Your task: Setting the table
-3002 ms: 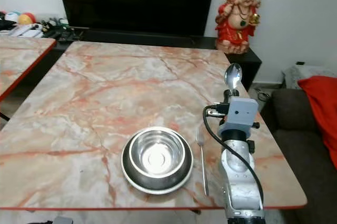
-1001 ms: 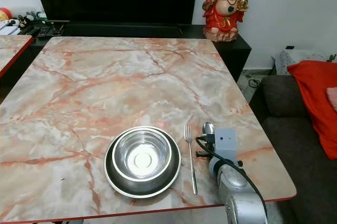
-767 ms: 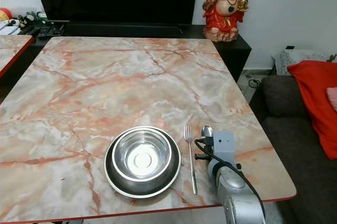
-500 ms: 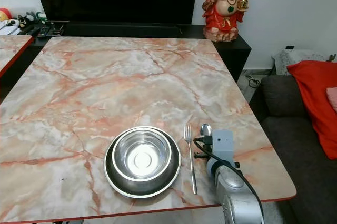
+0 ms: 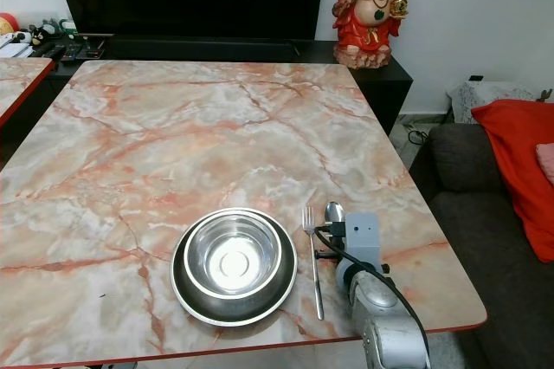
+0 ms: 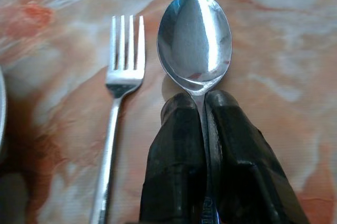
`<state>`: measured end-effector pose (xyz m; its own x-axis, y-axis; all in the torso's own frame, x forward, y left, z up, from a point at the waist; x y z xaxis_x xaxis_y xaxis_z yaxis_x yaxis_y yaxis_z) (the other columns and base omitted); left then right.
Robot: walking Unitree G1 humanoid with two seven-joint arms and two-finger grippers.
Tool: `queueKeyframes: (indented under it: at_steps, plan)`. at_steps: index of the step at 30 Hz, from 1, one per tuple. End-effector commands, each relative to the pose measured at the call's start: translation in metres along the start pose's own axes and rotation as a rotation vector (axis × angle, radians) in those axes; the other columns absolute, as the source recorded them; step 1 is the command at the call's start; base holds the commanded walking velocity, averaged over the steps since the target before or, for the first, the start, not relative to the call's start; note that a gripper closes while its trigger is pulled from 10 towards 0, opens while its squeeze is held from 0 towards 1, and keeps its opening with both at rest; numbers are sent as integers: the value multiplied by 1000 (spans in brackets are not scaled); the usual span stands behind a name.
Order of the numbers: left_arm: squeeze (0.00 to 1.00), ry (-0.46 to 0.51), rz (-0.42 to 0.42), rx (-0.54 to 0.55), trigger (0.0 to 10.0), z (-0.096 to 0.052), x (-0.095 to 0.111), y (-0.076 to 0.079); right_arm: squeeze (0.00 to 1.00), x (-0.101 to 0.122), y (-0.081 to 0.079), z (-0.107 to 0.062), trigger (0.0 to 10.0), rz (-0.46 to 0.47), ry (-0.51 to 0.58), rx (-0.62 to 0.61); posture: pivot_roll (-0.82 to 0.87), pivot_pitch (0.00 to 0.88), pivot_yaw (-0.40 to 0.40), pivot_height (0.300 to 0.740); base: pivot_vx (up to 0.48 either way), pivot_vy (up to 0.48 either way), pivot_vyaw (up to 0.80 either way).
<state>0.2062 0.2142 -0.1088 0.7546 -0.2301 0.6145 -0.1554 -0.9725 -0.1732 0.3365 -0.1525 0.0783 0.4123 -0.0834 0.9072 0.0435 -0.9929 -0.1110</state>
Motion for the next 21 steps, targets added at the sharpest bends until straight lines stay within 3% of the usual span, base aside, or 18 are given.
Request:
queueKeyframes:
  at_steps: [1,21]
  plan:
    - [0,-32,-5,-2,10000,-1,-9,2,0,-1,-2,1,10000,6,-5,13,-40,101,-60,740,0,0,0]
    - [0,-35,-11,3,10000,-2,-10,1,0,-15,-1,4,10000,-2,-58,3,-30,115,-62,740,0,0,0]
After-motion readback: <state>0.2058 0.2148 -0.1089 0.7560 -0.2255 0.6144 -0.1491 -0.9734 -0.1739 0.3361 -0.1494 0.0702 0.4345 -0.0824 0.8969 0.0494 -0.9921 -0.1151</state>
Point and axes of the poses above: a point about 5 cm out from each wrist's last joint towards the gripper, its own z axis pointing out of the wrist towards the gripper, its own x axis along the axis of the wrist's last joint, y = z × x, the point moved 4 cm from there along z, pointing out of the wrist towards the gripper, and after that the axes turned 6 degrees about z, right-handed, at the moved point
